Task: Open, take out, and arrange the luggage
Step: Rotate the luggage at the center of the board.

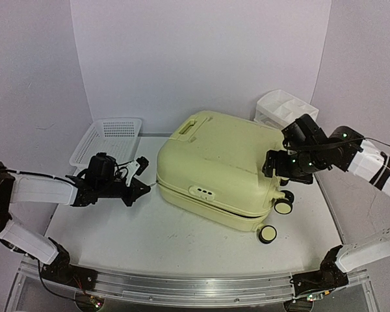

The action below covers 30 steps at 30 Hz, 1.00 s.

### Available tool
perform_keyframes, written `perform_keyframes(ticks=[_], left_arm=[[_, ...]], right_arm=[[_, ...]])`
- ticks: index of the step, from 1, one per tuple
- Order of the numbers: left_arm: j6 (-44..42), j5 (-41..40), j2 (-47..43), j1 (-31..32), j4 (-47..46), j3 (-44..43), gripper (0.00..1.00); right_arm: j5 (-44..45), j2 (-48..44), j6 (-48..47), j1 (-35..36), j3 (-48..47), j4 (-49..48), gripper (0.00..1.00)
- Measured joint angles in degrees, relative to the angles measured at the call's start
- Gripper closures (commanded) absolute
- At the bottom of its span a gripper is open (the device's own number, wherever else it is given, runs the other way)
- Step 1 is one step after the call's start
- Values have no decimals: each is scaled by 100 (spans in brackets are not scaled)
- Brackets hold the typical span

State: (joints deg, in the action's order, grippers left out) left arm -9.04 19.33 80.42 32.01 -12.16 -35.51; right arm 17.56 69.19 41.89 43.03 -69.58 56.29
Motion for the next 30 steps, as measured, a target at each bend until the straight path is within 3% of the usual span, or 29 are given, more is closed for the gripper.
perform_keyframes(ticks=[5, 13, 22, 30], left_arm=[[273, -146, -835, 343, 415, 466, 100], [640, -562, -1060, 890, 852, 485, 100], [658, -715, -1119, 1117, 1027, 446, 100], [654, -730, -1246, 1266, 1202, 444, 100]], right_arm=[[-227, 452, 201, -37, -225, -59, 2], [-149, 455, 933, -46, -343, 398, 2], [24, -621, 3008, -417, 284, 1322, 2], [50, -420, 5134, -437, 284, 1939, 2]])
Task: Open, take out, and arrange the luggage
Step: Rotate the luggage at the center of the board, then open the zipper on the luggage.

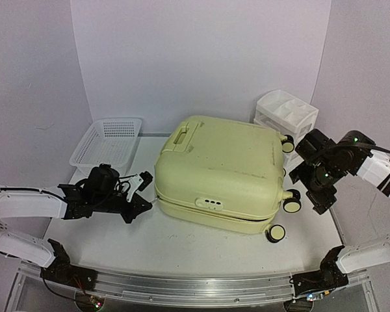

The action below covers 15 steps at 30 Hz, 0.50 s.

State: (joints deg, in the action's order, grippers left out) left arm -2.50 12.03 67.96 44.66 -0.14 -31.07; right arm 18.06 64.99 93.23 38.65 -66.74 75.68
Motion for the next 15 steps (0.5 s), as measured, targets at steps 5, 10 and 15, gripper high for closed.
perform_keyframes(ticks=[5, 10, 15], left_arm=[[0, -15, -20, 146, 61, -13, 100], [2, -96, -70, 509, 170, -48, 100], [24, -297, -42, 1054, 350, -184, 100]], right_arm=[[155, -13, 581, 0, 0, 203, 2], [492, 155, 151, 0, -323, 289, 2], [654, 643, -1471, -7, -1106, -87, 2]])
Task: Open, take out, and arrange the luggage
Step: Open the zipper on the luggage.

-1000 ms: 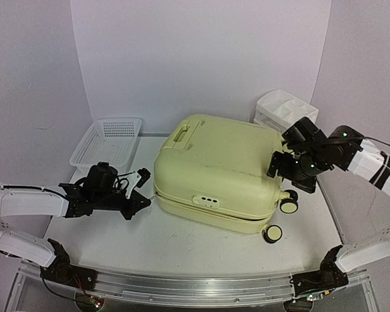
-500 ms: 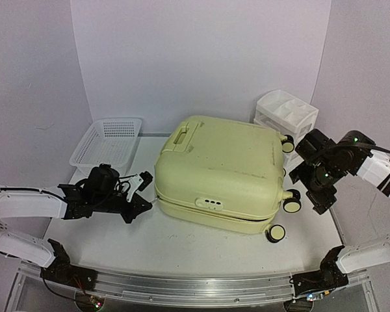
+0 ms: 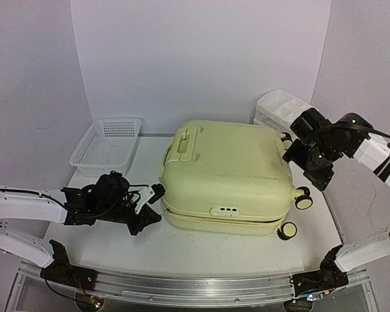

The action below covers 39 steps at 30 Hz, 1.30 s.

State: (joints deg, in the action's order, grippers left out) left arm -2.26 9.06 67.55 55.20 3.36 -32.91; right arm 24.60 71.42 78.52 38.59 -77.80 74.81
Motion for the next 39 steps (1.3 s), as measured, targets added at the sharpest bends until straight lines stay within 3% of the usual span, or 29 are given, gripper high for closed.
perform_keyframes(ticks=[6, 14, 23, 39], left_arm=[[232, -92, 114, 247, 116, -151, 100], [584, -61, 120, 125, 127, -160, 100], [981, 417, 125, -380, 160, -160, 100], [1412, 640, 610, -1480, 389, -649, 100]], right_arm=[[-688, 308, -2319, -4, -400, -1012, 11], [-2081, 1231, -4197, -4, -1126, -2000, 21], [-2955, 1679, -4815, -4, -984, -2774, 26], [-2997, 1539, -5071, -4, -140, -3908, 28]])
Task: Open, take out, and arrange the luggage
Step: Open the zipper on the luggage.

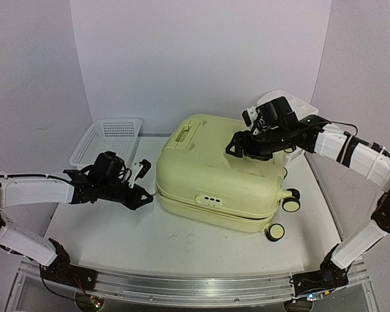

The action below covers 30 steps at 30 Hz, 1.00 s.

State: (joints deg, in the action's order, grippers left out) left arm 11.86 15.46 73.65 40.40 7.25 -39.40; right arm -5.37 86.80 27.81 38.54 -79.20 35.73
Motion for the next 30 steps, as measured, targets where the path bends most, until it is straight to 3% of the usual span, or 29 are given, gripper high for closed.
perform_keyframes(ticks=[15, 21, 30], left_arm=[[-63, 459, 254, -616, 35, -240, 100], [-330, 828, 247, -660, 37, -247, 100], [-503, 726, -142, -205, 44, 20, 100]], right_arm=[[11, -267, -398, 0, 262, -13, 32], [31, 555, -452, 109, -979, 927, 32], [323, 2592, -350, 907, -3552, 1272, 26]])
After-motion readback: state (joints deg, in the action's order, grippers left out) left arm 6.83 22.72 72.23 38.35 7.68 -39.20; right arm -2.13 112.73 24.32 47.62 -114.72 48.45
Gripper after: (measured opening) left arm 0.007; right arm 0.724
